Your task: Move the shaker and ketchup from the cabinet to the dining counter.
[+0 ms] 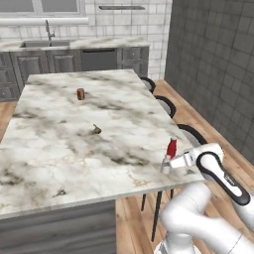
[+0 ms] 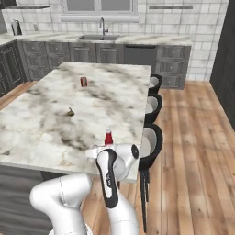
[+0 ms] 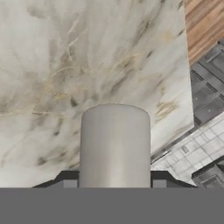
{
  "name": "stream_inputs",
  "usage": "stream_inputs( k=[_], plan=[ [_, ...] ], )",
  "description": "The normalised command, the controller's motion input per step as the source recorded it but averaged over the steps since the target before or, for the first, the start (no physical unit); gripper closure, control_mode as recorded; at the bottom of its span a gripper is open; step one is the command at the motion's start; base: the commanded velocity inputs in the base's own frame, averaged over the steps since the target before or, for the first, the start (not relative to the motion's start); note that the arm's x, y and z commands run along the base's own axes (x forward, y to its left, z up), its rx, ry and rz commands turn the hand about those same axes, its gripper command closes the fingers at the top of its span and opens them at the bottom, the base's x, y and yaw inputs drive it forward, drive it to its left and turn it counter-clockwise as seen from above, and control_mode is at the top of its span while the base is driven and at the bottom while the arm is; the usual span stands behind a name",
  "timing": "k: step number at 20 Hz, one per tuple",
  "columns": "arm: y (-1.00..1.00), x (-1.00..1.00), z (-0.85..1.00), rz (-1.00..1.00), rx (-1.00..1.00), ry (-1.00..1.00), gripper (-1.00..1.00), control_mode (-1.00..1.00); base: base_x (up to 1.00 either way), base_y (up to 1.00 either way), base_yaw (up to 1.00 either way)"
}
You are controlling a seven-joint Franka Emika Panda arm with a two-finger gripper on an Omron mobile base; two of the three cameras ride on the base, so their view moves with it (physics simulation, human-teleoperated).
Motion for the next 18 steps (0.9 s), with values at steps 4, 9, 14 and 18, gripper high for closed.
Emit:
stream_inputs(
  k=[4,9,14,18],
  plan=[
    [-0.41,0.23,-0.79,0.36,-0.14,-0.58,1.0,-1.0,0.0,0.0,0.0],
    [-0.44,0.0,-0.85,0.33,-0.17,-0.62,1.0,-1.0,0.0,0.0,0.0],
    [-0.55,-0.08,-0.83,0.3,-0.18,-0.64,1.0,-1.0,0.0,0.0,0.0],
    [-0.55,-0.08,-0.77,0.25,-0.17,-0.59,1.0,-1.0,0.0,0.0,0.0]
  ],
)
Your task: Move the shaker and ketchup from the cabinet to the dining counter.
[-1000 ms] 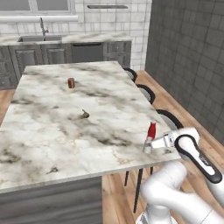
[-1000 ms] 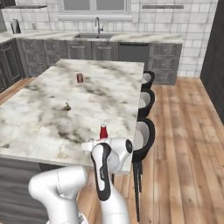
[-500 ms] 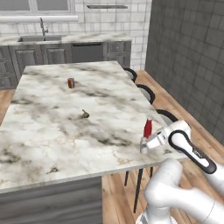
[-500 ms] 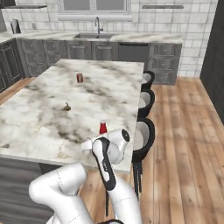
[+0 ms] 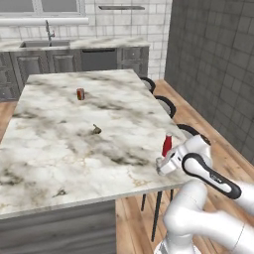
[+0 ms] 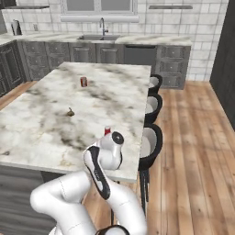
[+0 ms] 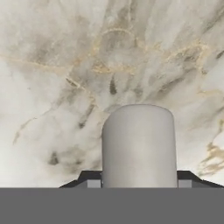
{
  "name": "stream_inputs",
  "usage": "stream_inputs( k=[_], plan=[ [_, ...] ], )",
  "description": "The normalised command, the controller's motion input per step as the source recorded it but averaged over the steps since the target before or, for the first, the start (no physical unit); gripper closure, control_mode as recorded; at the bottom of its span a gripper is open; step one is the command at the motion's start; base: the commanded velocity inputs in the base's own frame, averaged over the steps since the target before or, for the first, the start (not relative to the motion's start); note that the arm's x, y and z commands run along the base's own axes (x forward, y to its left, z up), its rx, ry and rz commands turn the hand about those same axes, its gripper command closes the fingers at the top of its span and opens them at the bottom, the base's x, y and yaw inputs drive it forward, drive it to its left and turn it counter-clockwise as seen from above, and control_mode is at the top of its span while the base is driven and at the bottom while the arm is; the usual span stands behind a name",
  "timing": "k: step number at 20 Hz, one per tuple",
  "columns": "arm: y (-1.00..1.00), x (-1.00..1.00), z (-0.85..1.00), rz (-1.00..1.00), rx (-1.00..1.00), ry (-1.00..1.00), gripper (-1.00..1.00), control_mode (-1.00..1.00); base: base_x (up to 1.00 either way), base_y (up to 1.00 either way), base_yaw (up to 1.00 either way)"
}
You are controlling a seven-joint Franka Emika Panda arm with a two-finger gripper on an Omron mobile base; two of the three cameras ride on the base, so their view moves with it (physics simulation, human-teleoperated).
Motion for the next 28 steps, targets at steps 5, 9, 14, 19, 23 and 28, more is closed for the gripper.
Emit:
stream_inputs(
  k=[5,9,14,19,23,28],
  plan=[
    [-0.56,0.0,-0.36,0.12,-0.08,-0.44,-1.0,-1.0,0.0,0.0,0.0],
    [-0.76,-0.03,0.02,0.01,0.0,-0.24,-1.0,-1.0,0.0,0.0,0.0],
    [-0.52,-0.44,0.14,0.0,0.0,-0.21,-1.0,-1.0,0.0,0.0,0.0],
    [-0.11,-0.51,0.41,0.0,0.0,-0.11,-1.0,-1.0,0.0,0.0,0.0],
    [0.0,-0.16,0.93,-0.01,0.0,0.0,-1.0,-1.0,0.0,0.0,0.0],
    [0.0,0.0,1.0,-0.04,-0.04,0.07,-1.0,-1.0,0.0,0.0,0.0]
  ],
)
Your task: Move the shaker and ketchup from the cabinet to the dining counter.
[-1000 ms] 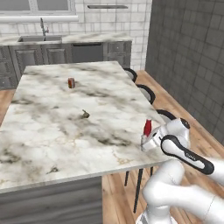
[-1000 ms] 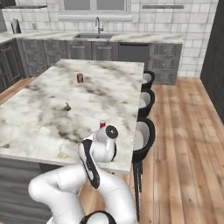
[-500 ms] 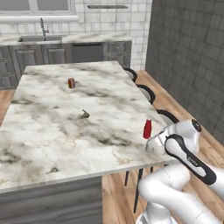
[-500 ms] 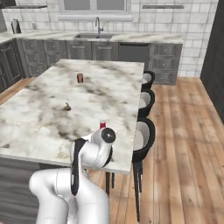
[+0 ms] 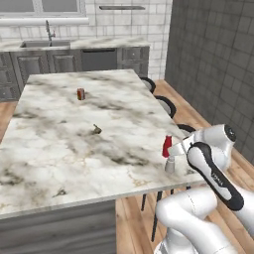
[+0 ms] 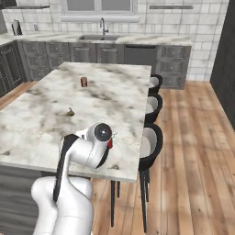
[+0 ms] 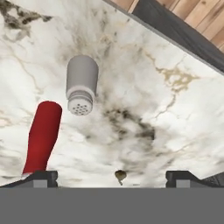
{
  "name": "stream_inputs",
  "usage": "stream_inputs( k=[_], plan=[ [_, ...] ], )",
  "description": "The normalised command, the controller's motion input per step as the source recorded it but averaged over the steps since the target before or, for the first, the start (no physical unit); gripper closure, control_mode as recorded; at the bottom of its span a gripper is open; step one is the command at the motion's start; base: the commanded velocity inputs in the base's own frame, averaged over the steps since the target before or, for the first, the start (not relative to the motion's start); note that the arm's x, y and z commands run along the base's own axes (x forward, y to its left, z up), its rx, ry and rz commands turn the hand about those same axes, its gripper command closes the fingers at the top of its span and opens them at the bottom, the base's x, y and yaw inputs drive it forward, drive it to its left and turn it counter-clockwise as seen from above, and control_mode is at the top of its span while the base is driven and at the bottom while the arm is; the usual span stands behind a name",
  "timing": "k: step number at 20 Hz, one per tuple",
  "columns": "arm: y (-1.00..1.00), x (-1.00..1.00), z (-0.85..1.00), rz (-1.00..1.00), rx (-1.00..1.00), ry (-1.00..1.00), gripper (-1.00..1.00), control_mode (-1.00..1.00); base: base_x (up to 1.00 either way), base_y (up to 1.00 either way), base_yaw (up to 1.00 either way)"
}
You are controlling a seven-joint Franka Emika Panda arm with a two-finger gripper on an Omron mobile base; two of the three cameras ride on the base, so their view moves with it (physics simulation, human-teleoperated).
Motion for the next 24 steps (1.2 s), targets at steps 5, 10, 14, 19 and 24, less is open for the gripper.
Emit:
stream_inputs(
  k=[5,10,14,19,24],
  plan=[
    [0.0,-0.01,1.0,-0.06,-0.05,0.08,-1.0,-1.0,0.0,0.0,0.0],
    [0.0,-0.11,1.0,-0.09,-0.07,0.15,-1.0,-1.0,0.0,0.0,0.0],
    [0.39,-0.6,0.9,-0.19,-0.09,0.04,-1.0,-1.0,0.0,0.0,0.0],
    [0.82,-0.58,0.4,-0.18,-0.15,0.0,-1.0,-1.0,0.0,0.0,0.0],
    [0.83,-0.36,0.16,-0.14,-0.16,0.0,-1.0,-1.0,0.0,0.0,0.0]
  ],
)
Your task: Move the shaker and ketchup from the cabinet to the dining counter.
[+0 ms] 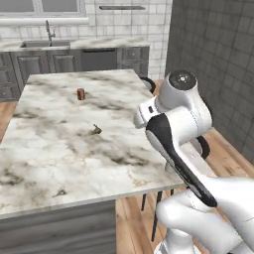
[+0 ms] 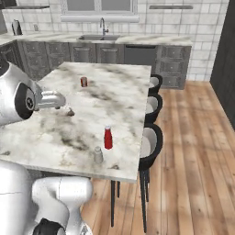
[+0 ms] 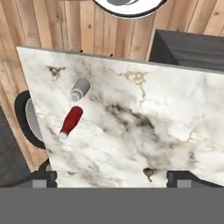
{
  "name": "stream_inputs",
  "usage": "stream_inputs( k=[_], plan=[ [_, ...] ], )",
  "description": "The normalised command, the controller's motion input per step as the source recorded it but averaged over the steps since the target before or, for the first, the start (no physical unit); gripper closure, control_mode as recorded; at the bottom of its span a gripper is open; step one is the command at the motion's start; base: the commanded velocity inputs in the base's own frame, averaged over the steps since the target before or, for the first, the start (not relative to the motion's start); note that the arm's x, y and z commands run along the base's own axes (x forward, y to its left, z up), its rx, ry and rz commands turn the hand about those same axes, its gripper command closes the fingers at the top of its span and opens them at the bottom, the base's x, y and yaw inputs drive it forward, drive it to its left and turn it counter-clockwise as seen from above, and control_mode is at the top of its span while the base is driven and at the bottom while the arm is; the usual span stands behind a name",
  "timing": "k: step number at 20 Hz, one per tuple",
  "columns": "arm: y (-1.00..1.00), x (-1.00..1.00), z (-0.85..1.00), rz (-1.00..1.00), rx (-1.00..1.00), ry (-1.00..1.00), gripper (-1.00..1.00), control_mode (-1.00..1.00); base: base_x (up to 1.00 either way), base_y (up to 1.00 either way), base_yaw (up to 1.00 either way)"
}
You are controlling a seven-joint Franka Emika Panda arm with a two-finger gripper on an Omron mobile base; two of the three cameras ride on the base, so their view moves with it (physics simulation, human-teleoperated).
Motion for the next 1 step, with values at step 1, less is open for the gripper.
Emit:
stream_inputs(
  k=[1],
  plan=[
    [0.71,-0.17,0.07,-0.12,-0.13,0.0,-1.0,-1.0,0.0,0.0,0.0]
  ],
)
